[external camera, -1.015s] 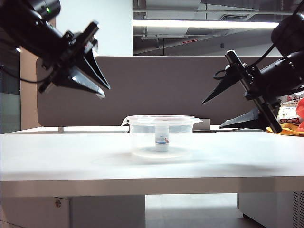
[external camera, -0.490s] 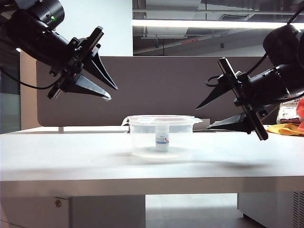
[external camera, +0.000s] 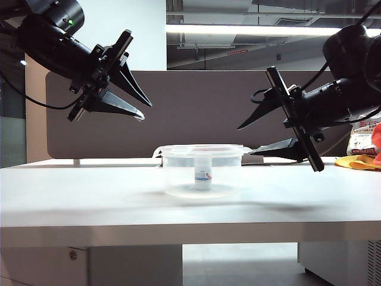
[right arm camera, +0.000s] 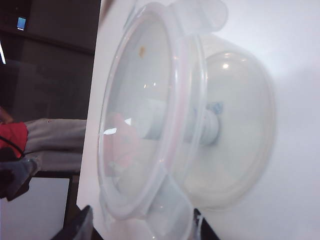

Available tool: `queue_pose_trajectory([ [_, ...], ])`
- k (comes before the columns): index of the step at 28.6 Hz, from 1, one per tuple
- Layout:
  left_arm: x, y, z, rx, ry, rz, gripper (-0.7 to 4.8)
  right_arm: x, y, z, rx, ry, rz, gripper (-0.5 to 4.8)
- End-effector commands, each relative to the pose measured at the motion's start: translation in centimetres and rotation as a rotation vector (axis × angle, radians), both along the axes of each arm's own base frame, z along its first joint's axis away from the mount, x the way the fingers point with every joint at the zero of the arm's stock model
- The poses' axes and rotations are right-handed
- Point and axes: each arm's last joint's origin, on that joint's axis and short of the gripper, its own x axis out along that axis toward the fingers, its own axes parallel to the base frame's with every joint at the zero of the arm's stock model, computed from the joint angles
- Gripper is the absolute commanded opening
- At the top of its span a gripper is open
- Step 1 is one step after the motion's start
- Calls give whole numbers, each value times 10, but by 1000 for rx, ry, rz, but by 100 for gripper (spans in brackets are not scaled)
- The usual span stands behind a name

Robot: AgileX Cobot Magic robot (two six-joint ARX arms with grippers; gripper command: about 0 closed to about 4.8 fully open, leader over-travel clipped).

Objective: Remove the lid of the round box, pick up the small white medicine bottle inside, and place it on the table.

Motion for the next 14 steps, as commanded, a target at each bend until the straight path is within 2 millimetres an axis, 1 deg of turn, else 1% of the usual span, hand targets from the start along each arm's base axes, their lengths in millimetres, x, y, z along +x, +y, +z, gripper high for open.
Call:
queue_pose_trajectory([
  [1, 0, 0, 4, -6, -10, -2, 126, 1, 3, 2, 1, -15, -7, 236],
  [3, 0, 0, 3, -5, -7, -3, 126, 2, 3, 0, 1, -8, -6, 206],
  [11, 0, 0, 3, -5, -6, -3, 126, 1, 7, -5, 2, 18, -5, 200],
  [12, 0, 0, 3, -5, -6, -3, 126, 1, 7, -4, 2, 17, -5, 188],
  [13, 0, 0, 3, -5, -6, -3, 126, 1, 7, -5, 2, 17, -5, 161],
  [14, 0, 0, 3, -5, -6, -3, 126, 1, 7, -5, 2, 17, -5, 124],
])
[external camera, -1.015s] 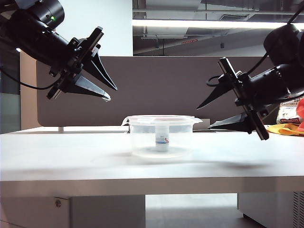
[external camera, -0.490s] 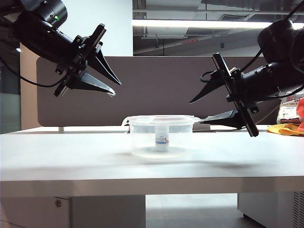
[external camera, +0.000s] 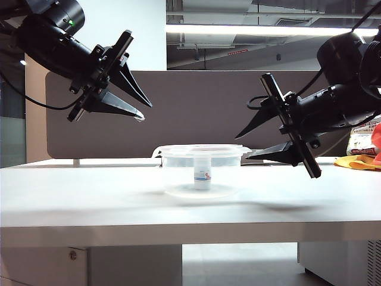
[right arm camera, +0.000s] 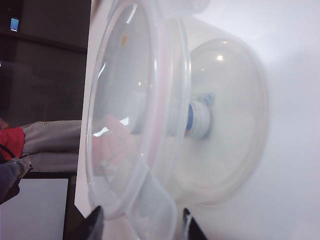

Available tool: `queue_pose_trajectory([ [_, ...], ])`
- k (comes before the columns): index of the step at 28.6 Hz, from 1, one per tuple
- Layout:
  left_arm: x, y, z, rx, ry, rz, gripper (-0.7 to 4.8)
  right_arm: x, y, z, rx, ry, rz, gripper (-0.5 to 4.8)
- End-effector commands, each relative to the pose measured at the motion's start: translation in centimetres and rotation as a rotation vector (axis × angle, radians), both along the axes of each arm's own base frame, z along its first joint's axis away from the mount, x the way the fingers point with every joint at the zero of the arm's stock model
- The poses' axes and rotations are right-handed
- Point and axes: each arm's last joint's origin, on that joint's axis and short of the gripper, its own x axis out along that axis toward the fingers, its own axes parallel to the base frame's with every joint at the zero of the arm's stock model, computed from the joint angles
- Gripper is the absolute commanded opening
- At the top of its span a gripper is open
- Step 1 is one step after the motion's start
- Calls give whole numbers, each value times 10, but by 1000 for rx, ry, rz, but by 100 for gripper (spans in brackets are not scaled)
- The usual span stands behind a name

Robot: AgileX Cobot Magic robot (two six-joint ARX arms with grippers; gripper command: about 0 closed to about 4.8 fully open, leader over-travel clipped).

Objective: Remove the lid of the round box, pick up the small white medicine bottle inside, and place it on the table.

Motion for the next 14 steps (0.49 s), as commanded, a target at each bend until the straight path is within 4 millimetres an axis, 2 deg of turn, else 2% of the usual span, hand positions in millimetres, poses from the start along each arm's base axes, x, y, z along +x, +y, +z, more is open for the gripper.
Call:
queue_pose_trajectory([
  [1, 1, 0, 3, -7, -12, -3, 126, 1, 1, 4, 5, -21, -1, 97],
  [5, 1, 0, 3, -8, -9, -5, 126, 1, 1, 4, 2, -25, -8, 68],
  [7, 0, 0, 3, -8, -8, -5, 126, 1, 1, 4, 2, -25, -8, 18],
  [9, 0, 0, 3, -7, -8, -5, 126, 2, 1, 4, 3, -27, -8, -3],
  [14, 0, 0, 3, -7, -7, -5, 126, 2, 1, 5, 6, -41, -8, -2],
])
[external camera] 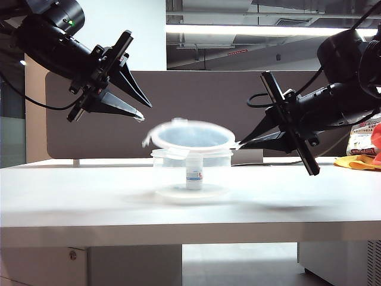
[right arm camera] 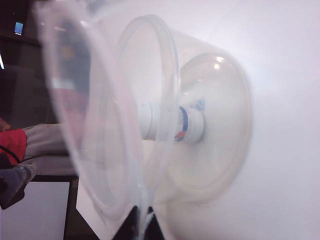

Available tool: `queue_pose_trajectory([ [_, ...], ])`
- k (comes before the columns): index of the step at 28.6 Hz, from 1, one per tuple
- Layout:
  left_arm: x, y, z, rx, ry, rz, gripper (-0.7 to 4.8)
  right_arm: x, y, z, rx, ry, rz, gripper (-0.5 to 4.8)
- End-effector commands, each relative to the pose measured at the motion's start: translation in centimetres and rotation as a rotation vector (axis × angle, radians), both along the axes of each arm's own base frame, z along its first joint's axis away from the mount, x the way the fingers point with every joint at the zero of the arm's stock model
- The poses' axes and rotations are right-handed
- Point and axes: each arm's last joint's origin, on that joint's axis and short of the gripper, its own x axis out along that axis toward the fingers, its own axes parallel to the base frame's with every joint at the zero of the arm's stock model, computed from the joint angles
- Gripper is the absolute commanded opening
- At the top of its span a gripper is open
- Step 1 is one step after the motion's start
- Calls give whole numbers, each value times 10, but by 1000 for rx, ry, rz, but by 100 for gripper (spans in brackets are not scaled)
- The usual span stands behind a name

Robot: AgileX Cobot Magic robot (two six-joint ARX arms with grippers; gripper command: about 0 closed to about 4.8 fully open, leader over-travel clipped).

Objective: Remove the lid of the round box, pick up the small white medicine bottle inside, and place it on the table.

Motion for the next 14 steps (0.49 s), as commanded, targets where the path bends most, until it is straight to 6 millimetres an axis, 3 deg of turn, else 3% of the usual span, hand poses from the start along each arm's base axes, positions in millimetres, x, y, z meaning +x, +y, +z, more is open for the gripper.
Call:
queue_pose_trajectory([
  [1, 1, 0, 3, -8, -12, -5, 126, 1, 1, 2, 2, -21, 0, -2],
  [14, 0, 0, 2, 4, -8, -14, 125, 4, 3, 19, 108, -141, 46, -2],
])
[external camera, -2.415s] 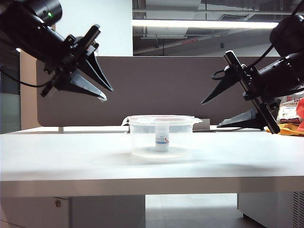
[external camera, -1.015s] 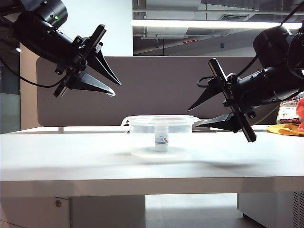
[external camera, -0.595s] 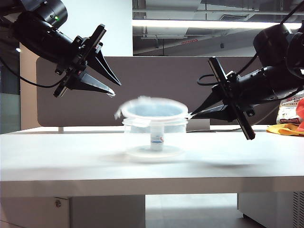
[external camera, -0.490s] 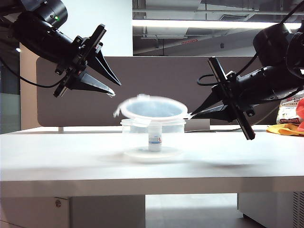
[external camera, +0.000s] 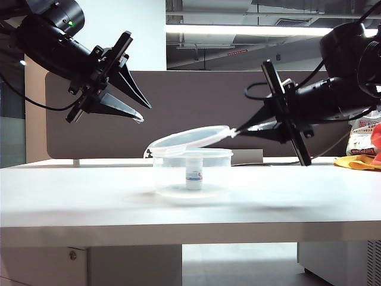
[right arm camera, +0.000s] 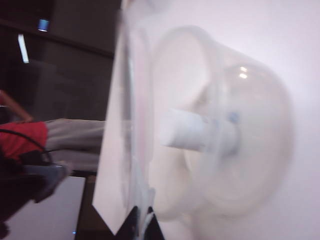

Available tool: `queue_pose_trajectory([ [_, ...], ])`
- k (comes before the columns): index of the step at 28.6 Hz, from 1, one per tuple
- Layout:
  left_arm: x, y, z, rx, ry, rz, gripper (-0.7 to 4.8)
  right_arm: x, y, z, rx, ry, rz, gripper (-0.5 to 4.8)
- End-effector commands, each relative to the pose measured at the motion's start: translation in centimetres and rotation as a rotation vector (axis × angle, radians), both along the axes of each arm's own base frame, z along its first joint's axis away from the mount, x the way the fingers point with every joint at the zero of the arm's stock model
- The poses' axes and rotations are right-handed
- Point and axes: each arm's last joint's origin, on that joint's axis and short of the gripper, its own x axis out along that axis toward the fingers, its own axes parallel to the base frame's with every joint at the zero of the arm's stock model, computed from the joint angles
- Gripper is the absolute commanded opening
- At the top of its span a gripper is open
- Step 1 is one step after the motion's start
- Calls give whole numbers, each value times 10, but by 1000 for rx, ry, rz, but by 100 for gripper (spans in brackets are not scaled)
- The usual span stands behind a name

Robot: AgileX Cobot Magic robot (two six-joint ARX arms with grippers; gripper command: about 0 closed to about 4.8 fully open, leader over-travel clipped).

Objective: Remove the lid of the round box, pick up the small white medicine bottle inside, and place it on the table.

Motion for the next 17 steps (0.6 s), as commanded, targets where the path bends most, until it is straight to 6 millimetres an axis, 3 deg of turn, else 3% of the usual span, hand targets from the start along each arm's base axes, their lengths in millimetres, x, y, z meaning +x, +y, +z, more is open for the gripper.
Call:
queue_pose_trajectory([
  [1, 0, 0, 3, -2, -14, -9, 125, 2, 1, 12, 68, -73, 7, -2],
  [11, -1, 0, 1, 11, -9, -17, 125, 4, 1, 37, 219, -203, 10, -2],
  [17, -1, 0, 1, 12, -8, -17, 125, 11, 4, 63, 272, -292, 74, -2],
])
